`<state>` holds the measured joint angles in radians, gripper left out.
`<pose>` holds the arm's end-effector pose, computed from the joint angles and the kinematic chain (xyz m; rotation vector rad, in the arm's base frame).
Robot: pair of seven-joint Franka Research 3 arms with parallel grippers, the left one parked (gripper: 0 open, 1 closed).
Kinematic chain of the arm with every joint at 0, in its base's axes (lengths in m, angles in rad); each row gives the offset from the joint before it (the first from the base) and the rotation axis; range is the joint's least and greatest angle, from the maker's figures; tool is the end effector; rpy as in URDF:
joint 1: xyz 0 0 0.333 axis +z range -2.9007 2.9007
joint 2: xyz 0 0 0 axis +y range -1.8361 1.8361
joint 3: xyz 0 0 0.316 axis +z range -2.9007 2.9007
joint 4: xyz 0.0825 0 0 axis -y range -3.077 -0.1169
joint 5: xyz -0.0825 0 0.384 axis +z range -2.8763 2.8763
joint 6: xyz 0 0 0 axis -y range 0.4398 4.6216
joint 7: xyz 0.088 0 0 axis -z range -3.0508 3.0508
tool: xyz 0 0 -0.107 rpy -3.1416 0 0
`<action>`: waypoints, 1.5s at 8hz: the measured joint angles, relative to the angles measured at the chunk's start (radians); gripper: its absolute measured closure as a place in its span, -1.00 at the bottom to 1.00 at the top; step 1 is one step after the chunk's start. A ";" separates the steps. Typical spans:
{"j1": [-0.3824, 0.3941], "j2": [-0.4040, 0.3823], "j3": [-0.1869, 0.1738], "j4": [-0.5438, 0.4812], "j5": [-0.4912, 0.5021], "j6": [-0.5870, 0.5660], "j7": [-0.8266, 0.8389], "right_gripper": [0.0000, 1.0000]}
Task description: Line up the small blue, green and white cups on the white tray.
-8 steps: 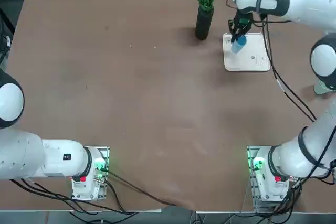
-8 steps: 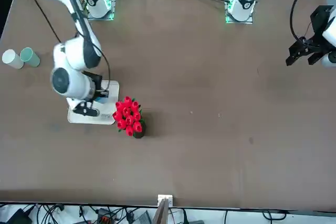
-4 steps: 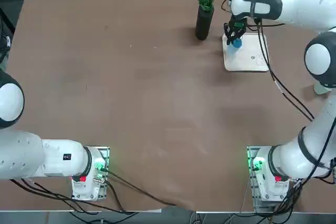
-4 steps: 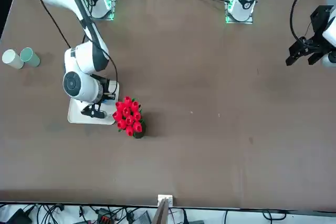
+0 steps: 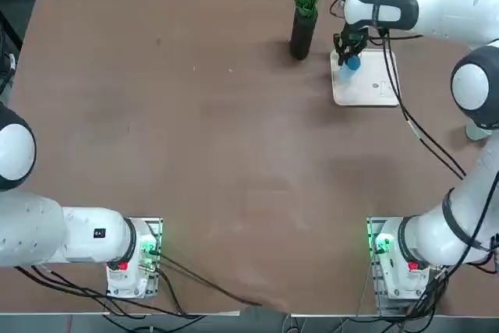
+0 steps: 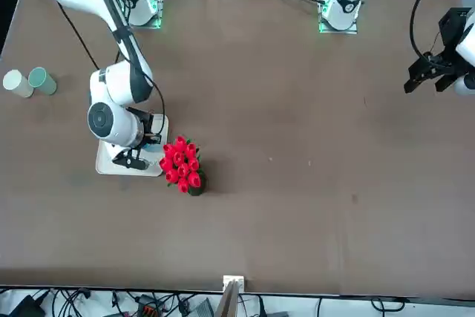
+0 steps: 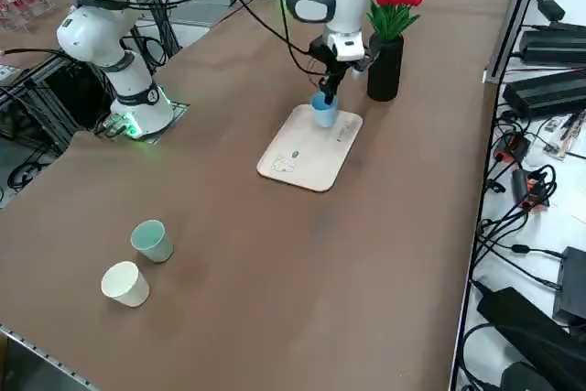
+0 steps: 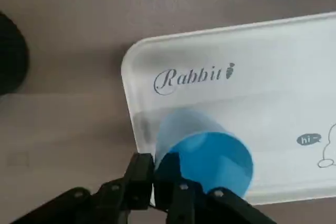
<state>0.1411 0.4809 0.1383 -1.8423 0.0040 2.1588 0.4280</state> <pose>0.6027 0.1681 0.2555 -3.1112 0.2517 0.2717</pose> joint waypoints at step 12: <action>-0.275 -0.263 -0.040 0.066 -0.011 -0.423 0.235 -1.00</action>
<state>-0.1343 0.2176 0.0979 -1.7767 -0.0070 1.7358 0.6625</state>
